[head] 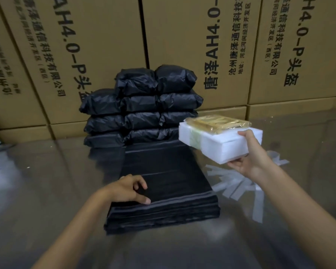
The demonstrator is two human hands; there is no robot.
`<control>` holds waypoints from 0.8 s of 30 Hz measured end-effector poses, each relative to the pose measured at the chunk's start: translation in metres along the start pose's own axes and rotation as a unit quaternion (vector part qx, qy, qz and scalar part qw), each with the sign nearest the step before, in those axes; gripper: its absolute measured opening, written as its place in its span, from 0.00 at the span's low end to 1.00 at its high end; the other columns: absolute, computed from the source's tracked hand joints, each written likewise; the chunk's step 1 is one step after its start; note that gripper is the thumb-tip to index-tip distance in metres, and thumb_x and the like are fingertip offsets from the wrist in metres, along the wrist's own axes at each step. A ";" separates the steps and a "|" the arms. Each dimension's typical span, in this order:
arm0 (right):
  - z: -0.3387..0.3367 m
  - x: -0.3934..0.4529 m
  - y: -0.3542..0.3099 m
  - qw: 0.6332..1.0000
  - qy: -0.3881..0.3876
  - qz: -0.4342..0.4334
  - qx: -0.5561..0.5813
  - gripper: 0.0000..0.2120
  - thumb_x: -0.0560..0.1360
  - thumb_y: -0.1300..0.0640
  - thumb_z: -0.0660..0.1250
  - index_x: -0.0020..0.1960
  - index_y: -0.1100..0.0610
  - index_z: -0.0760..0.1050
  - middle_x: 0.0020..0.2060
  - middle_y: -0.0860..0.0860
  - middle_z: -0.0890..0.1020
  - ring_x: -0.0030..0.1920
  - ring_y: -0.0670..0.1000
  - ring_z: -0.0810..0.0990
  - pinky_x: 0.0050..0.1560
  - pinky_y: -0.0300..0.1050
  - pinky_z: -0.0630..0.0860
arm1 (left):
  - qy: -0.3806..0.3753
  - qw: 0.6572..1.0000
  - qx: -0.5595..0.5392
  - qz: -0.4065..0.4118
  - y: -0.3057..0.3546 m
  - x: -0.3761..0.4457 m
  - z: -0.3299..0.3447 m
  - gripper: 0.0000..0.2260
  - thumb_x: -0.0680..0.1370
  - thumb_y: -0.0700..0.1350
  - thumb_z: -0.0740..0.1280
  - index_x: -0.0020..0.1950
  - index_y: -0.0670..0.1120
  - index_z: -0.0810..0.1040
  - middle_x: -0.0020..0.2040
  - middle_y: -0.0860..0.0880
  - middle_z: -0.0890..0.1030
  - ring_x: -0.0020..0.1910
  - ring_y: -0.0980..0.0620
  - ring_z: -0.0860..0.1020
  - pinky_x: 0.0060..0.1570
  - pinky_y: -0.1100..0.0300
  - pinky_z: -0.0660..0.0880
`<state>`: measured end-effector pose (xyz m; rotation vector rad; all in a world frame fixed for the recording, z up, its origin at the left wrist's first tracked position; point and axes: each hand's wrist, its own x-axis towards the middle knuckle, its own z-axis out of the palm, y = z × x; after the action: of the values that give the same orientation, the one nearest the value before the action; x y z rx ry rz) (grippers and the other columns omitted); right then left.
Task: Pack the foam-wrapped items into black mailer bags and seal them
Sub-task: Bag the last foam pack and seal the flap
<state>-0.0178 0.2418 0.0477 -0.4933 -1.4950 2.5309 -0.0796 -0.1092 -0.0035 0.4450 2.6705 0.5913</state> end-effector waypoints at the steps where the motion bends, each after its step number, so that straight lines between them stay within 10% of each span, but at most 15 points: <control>1: 0.001 -0.006 0.006 1.000 -0.007 0.003 0.005 0.17 0.75 0.46 0.68 0.60 0.51 0.72 0.54 0.56 0.82 0.53 0.57 0.83 0.38 0.50 0.82 | 0.015 1.000 -0.011 0.004 -0.006 -0.005 0.001 0.19 0.66 0.61 0.78 0.53 0.58 0.77 0.56 0.51 0.72 0.58 0.53 0.72 0.60 0.57 0.71; 8: 0.004 -0.037 0.037 0.998 -0.055 -0.005 -0.001 0.18 0.76 0.41 0.64 0.60 0.51 0.76 0.48 0.54 0.87 0.44 0.54 0.86 0.35 0.49 0.83 | 0.199 0.974 -0.072 0.083 -0.017 -0.013 0.025 0.04 0.73 0.47 0.75 0.40 0.53 0.83 0.46 0.51 0.77 0.42 0.57 0.76 0.44 0.69 0.71; 19: -0.010 -0.059 0.039 0.995 -0.100 -0.011 0.013 0.21 0.76 0.40 0.61 0.63 0.51 0.79 0.50 0.56 0.87 0.39 0.54 0.87 0.30 0.47 0.81 | 0.056 0.992 -0.109 0.018 -0.017 -0.013 0.006 0.09 0.71 0.40 0.76 0.47 0.53 0.85 0.47 0.53 0.79 0.44 0.59 0.78 0.49 0.66 0.72; 24: -0.011 -0.062 0.043 0.995 -0.097 -0.007 0.021 0.19 0.76 0.40 0.62 0.58 0.50 0.81 0.46 0.55 0.88 0.39 0.55 0.87 0.30 0.49 0.81 | 0.121 0.990 -0.065 0.044 -0.016 -0.007 0.007 0.08 0.74 0.42 0.74 0.40 0.56 0.84 0.43 0.55 0.83 0.44 0.58 0.80 0.49 0.64 0.74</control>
<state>0.0455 0.2115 0.0177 -0.2350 -1.4962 2.6577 -0.0738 -0.1230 -0.0146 0.4818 2.8278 0.8928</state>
